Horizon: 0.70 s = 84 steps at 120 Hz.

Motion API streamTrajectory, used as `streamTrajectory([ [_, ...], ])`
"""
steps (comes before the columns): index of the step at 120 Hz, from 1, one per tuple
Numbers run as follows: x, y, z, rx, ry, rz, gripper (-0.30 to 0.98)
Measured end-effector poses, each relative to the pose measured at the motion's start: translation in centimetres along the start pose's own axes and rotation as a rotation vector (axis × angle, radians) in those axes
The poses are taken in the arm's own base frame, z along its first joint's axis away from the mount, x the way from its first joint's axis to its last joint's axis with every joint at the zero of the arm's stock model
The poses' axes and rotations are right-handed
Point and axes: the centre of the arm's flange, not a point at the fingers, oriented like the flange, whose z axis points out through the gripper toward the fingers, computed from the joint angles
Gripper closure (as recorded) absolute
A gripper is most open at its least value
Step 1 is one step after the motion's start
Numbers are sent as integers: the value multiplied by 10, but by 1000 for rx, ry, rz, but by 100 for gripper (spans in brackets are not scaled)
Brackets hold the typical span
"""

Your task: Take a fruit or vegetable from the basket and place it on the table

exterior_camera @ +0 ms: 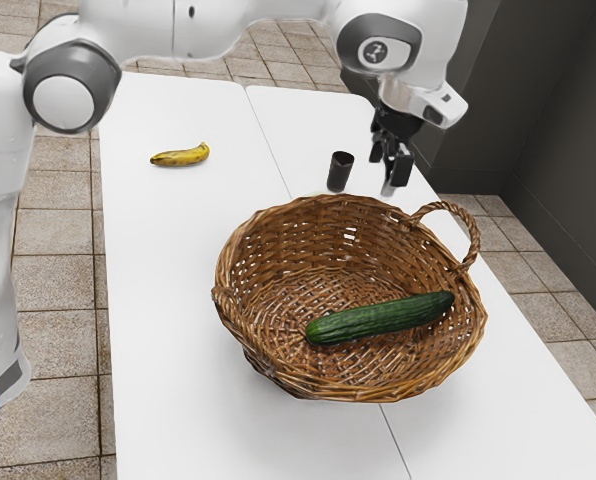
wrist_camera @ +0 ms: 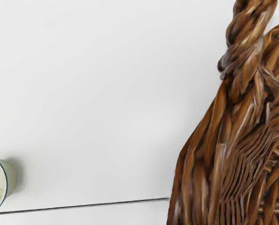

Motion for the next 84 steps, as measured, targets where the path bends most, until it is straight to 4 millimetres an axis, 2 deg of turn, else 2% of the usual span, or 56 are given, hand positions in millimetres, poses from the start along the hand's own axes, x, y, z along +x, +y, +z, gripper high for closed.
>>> streamTrajectory([
  [10, -11, 12, -31, 1, 50, -1, 0],
  [17, -16, 20, -40, 1, 58, 1, 0],
  [22, -18, 33, -44, 1, 57, 16, 0],
  [35, -27, 85, -45, -2, 33, 95, 0],
  [46, -44, 113, -39, 0, -2, 141, 0],
  [68, -83, 128, -47, -68, -32, 154, 0],
  [84, -90, 143, -30, -85, -77, 179, 0],
])
